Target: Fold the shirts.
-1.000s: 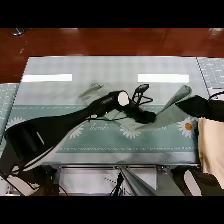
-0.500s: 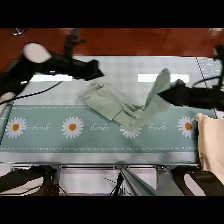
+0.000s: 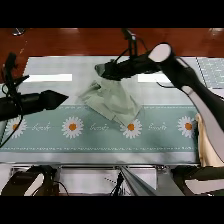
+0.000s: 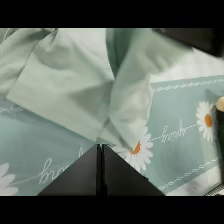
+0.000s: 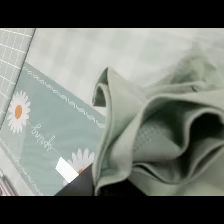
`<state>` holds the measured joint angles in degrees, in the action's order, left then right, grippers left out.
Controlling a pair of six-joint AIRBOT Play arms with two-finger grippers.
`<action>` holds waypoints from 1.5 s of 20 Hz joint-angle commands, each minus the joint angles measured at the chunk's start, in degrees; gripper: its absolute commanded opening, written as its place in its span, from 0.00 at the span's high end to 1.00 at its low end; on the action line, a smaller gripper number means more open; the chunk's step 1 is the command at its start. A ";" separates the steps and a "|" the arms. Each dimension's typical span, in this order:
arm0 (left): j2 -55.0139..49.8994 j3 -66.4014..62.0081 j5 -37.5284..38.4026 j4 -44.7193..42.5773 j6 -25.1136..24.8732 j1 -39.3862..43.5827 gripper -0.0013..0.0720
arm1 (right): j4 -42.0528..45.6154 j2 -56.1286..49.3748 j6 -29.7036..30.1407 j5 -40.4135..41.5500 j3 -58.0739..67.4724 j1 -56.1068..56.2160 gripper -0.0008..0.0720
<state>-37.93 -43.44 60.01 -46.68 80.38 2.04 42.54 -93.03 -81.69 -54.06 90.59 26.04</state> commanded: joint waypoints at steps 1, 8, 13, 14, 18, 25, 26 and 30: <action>4.22 7.10 0.00 0.17 -0.20 -0.59 0.95 | -0.26 -11.61 -2.84 0.31 9.97 2.54 0.96; 3.39 9.77 -6.27 0.15 -0.20 -0.59 0.95 | -5.18 -16.39 -4.48 -2.69 11.61 4.42 0.25; 0.39 9.86 -10.14 0.15 -0.15 -0.59 0.95 | 0.72 -11.21 -2.67 -22.62 11.61 -1.22 0.12; -0.11 9.86 -10.08 0.15 0.02 -0.59 0.95 | 5.42 -8.17 -3.98 -25.79 11.61 -3.80 0.12; -0.52 9.86 -9.99 0.15 0.04 -0.59 0.95 | 26.71 10.03 -6.69 -29.90 5.07 -12.70 0.12; -0.55 9.86 -9.94 0.15 0.04 -0.57 0.95 | 24.59 54.45 -35.76 16.37 -65.55 -17.68 0.13; -0.55 9.86 -9.94 0.17 0.09 -0.57 0.95 | 16.26 55.52 -34.88 20.87 -71.41 -16.83 0.13; -0.74 9.86 -10.05 0.17 0.31 -0.48 0.95 | -3.89 45.27 -17.49 24.46 -74.44 -11.93 0.14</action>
<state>-38.52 -33.61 50.02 -46.50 80.60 1.54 52.80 -45.17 -106.56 -37.45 22.74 11.88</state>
